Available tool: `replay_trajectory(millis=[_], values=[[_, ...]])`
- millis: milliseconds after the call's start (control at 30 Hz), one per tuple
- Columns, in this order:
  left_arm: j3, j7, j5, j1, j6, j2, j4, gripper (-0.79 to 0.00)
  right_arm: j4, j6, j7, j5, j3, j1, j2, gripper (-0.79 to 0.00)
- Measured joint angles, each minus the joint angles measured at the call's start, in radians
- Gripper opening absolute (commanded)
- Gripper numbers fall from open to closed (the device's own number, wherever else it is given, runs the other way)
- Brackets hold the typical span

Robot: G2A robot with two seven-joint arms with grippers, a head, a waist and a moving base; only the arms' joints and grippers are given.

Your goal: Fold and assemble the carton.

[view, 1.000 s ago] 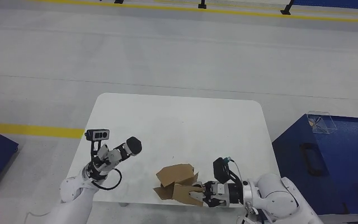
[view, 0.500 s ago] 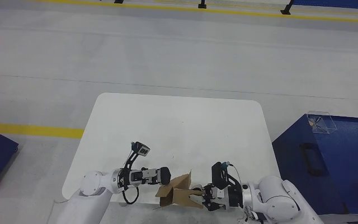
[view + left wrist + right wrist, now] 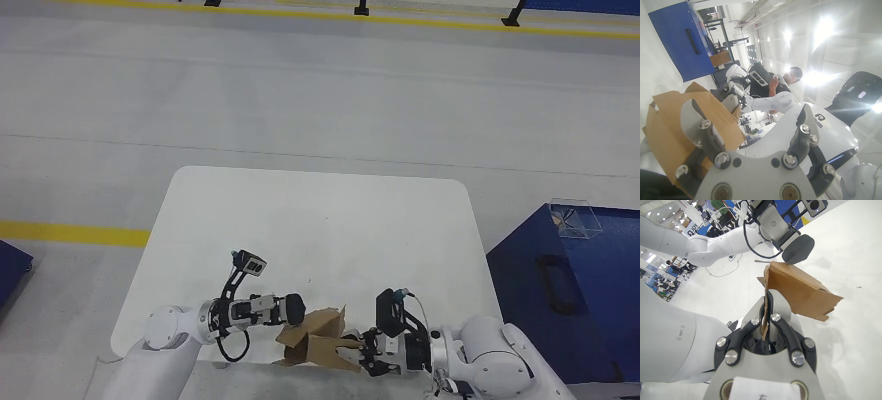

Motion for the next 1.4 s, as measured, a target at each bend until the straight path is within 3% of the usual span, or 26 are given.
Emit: replay_trajectory(millis=[133,367,567,667,1000,1233,1400], values=[[-0.075,0.04,0.112,0.019,-0.08,0.02,-0.034,0.0,0.001,0.019,0.0,0.054,0.03,0.01,0.006,-0.785],[-0.215,0.103,0.521,0.126,-0.132,0.064,-0.261,0.0,0.022,0.065,0.063,0.255,0.114,0.024,0.022,-0.785],[-0.268,0.169,0.795,0.229,-0.051,0.083,-0.468,0.0,0.082,0.126,0.187,0.471,0.119,0.069,0.032,-0.785],[-0.281,0.171,0.881,0.247,0.013,0.091,-0.525,0.0,0.105,0.145,0.249,0.533,0.099,0.098,0.034,-0.785],[-0.246,0.15,0.955,0.239,0.165,0.104,-0.585,0.0,0.175,0.157,0.339,0.619,0.013,0.165,0.03,-0.785],[-0.154,0.165,0.954,0.188,0.215,0.101,-0.536,-0.003,0.203,0.148,0.352,0.641,-0.022,0.194,0.027,-0.785],[-0.086,0.184,0.965,0.146,0.232,0.097,-0.497,-0.046,0.204,0.143,0.351,0.641,-0.035,0.203,0.027,-0.785]])
